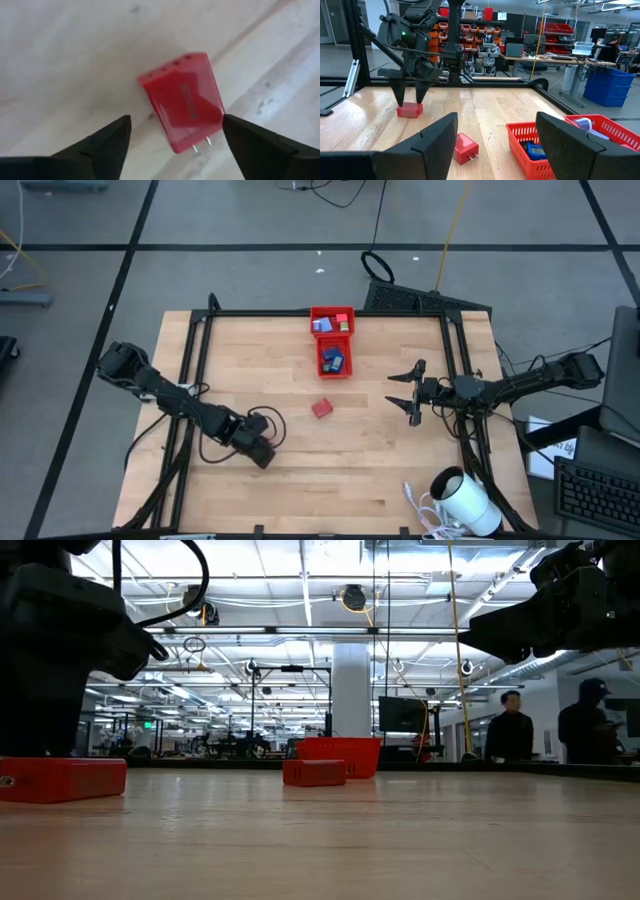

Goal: Pick & Place Office items
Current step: Put the bottom red charger adapter into the top red bin

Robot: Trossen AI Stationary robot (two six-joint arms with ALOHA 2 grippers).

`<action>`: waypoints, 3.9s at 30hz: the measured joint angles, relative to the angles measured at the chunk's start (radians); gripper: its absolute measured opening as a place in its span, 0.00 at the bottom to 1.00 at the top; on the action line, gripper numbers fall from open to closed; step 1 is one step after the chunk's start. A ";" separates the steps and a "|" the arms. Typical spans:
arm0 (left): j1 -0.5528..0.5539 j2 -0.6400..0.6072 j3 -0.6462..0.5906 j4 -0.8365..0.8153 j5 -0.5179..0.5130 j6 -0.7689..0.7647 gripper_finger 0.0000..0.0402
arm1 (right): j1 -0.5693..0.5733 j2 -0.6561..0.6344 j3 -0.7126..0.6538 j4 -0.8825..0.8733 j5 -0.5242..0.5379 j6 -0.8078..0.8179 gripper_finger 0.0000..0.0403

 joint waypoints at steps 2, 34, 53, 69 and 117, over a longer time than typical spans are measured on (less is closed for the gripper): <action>0.012 0.000 0.002 0.011 0.045 -0.011 0.82 | 0.000 0.000 0.000 0.000 0.000 0.000 0.65; 0.055 0.135 0.068 -0.081 0.065 -0.127 0.87 | 0.000 0.000 0.000 0.000 0.000 0.000 0.65; 0.027 0.146 0.066 -0.102 0.009 -0.076 0.87 | 0.000 0.000 0.000 0.000 0.000 0.000 0.65; 0.042 0.147 0.063 -0.106 -0.054 -0.018 0.53 | 0.000 0.000 0.000 0.000 0.000 0.000 0.65; 0.103 0.094 0.060 0.092 -0.301 0.377 0.54 | 0.000 0.000 0.000 0.000 0.000 0.000 0.65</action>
